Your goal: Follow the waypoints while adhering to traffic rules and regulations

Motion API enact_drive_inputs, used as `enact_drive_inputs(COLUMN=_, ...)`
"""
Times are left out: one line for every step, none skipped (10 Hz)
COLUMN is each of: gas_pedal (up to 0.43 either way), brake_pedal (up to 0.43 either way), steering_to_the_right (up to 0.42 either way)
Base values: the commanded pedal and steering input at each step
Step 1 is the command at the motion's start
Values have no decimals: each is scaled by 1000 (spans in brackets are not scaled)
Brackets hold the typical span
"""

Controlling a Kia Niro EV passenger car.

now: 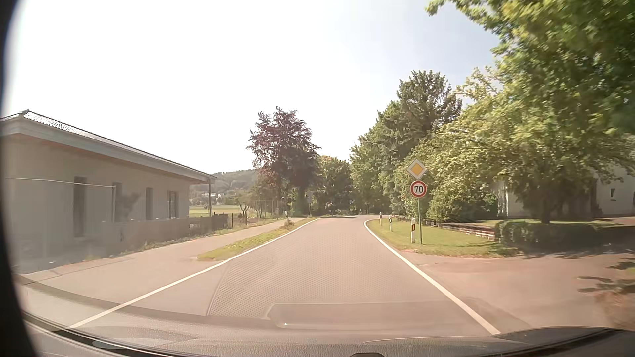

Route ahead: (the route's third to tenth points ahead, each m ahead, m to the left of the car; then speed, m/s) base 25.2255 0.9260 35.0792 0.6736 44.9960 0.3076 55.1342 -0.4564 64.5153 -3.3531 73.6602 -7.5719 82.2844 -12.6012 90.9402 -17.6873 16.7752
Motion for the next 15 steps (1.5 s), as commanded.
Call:
enact_drive_inputs(gas_pedal=220, brake_pedal=0, steering_to_the_right=-1)
enact_drive_inputs(gas_pedal=220, brake_pedal=0, steering_to_the_right=0)
enact_drive_inputs(gas_pedal=220, brake_pedal=0, steering_to_the_right=0)
enact_drive_inputs(gas_pedal=220, brake_pedal=0, steering_to_the_right=1)
enact_drive_inputs(gas_pedal=220, brake_pedal=0, steering_to_the_right=0)
enact_drive_inputs(gas_pedal=150, brake_pedal=0, steering_to_the_right=1)
enact_drive_inputs(gas_pedal=67, brake_pedal=0, steering_to_the_right=1)
enact_drive_inputs(gas_pedal=0, brake_pedal=0, steering_to_the_right=1)
enact_drive_inputs(gas_pedal=0, brake_pedal=0, steering_to_the_right=4)
enact_drive_inputs(gas_pedal=0, brake_pedal=0, steering_to_the_right=5)
enact_drive_inputs(gas_pedal=0, brake_pedal=0, steering_to_the_right=5)
enact_drive_inputs(gas_pedal=0, brake_pedal=0, steering_to_the_right=6)
enact_drive_inputs(gas_pedal=0, brake_pedal=0, steering_to_the_right=8)
enact_drive_inputs(gas_pedal=67, brake_pedal=0, steering_to_the_right=12)
enact_drive_inputs(gas_pedal=110, brake_pedal=0, steering_to_the_right=17)
